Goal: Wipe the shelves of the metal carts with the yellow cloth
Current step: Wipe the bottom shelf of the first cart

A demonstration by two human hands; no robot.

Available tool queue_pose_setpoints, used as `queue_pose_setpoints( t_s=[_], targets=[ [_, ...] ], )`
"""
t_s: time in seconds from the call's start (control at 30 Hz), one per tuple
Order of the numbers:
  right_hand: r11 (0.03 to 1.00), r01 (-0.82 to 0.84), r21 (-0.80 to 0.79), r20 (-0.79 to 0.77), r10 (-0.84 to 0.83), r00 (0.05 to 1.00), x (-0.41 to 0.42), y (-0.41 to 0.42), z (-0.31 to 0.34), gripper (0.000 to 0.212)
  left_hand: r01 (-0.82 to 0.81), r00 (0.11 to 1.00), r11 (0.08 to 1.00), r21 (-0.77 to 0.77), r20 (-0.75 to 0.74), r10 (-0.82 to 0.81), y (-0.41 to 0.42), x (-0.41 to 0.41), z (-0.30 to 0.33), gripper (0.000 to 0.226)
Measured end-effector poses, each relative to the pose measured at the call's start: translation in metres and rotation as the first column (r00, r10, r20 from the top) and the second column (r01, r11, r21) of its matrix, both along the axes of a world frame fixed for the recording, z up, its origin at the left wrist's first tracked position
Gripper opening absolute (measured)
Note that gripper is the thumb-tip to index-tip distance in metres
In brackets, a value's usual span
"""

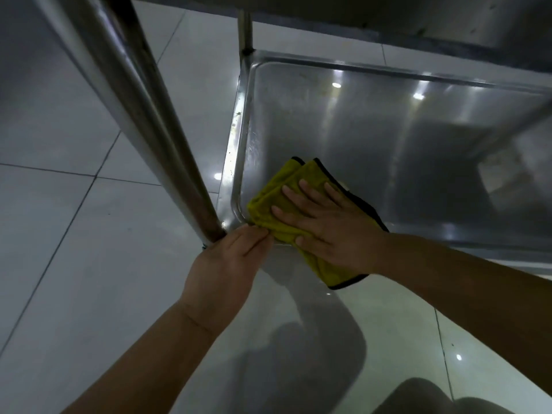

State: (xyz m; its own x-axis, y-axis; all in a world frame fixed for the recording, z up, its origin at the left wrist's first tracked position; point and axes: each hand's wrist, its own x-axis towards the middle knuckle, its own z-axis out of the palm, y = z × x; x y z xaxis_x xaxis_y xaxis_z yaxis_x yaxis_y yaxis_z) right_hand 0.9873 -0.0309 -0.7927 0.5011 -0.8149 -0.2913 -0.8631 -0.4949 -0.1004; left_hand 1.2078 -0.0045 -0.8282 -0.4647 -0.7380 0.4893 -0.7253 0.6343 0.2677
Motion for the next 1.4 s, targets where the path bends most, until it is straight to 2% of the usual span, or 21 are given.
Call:
queue_pose_setpoints(
  t_s=[0.07, 0.13, 0.27, 0.47, 0.63, 0.77, 0.97, 1.1, 1.2, 1.3, 1.4],
  targets=[
    [1.0, 0.007, 0.012, 0.0, -0.007, 1.0, 0.002, 0.009, 0.003, 0.058, 0.011, 1.0, 0.998, -0.056, 0.029, -0.01, 0.008, 0.004, -0.002, 0.032],
    [1.0, 0.025, 0.015, 0.005, -0.025, 1.0, 0.005, 0.003, 0.003, 0.056, -0.02, 1.0, 0.996, -0.084, -0.002, 0.02, 0.013, 0.004, -0.006, 0.033],
    [0.996, 0.071, -0.049, -0.021, -0.072, 0.997, 0.014, -0.047, 0.0, 0.055, -0.093, 0.995, 0.996, -0.015, -0.049, 0.092, 0.008, -0.001, -0.009, 0.032],
    [0.964, 0.262, -0.041, -0.04, -0.263, 0.964, 0.035, -0.154, 0.0, 0.057, -0.071, 0.992, 0.997, 0.002, -0.102, 0.071, 0.004, 0.004, -0.009, 0.036],
    [0.919, 0.395, -0.002, -0.062, -0.395, 0.917, 0.053, -0.195, 0.005, 0.059, -0.036, 0.991, 0.999, -0.016, -0.132, 0.034, 0.0, 0.009, -0.012, 0.038],
    [0.924, 0.382, -0.01, -0.043, -0.382, 0.923, 0.064, -0.179, 0.006, 0.059, -0.004, 0.992, 0.999, -0.038, -0.127, -0.001, -0.003, 0.014, -0.018, 0.04],
    [0.977, 0.211, -0.034, -0.001, -0.211, 0.978, 0.066, -0.101, 0.004, 0.06, 0.003, 0.993, 0.999, -0.049, -0.118, -0.009, -0.004, 0.015, -0.02, 0.042],
    [0.993, 0.114, -0.005, 0.048, -0.114, 0.992, 0.069, -0.047, 0.005, 0.057, 0.04, 0.993, 0.997, -0.066, -0.107, -0.047, -0.001, 0.022, -0.023, 0.028],
    [0.995, 0.102, -0.008, 0.128, -0.1, 0.987, 0.066, -0.021, 0.004, 0.05, 0.081, 0.994, 0.994, -0.077, -0.07, -0.086, -0.004, 0.027, -0.022, 0.027],
    [0.993, 0.108, -0.048, 0.12, -0.101, 0.988, 0.06, -0.004, 0.0, 0.047, 0.081, 0.995, 0.993, -0.082, -0.05, -0.085, 0.0, 0.027, -0.021, 0.031],
    [0.986, 0.142, -0.087, 0.115, -0.132, 0.985, 0.04, 0.014, -0.002, 0.064, 0.054, 0.998, 0.994, -0.1, -0.036, -0.058, 0.003, 0.026, -0.017, 0.025]
  ],
)
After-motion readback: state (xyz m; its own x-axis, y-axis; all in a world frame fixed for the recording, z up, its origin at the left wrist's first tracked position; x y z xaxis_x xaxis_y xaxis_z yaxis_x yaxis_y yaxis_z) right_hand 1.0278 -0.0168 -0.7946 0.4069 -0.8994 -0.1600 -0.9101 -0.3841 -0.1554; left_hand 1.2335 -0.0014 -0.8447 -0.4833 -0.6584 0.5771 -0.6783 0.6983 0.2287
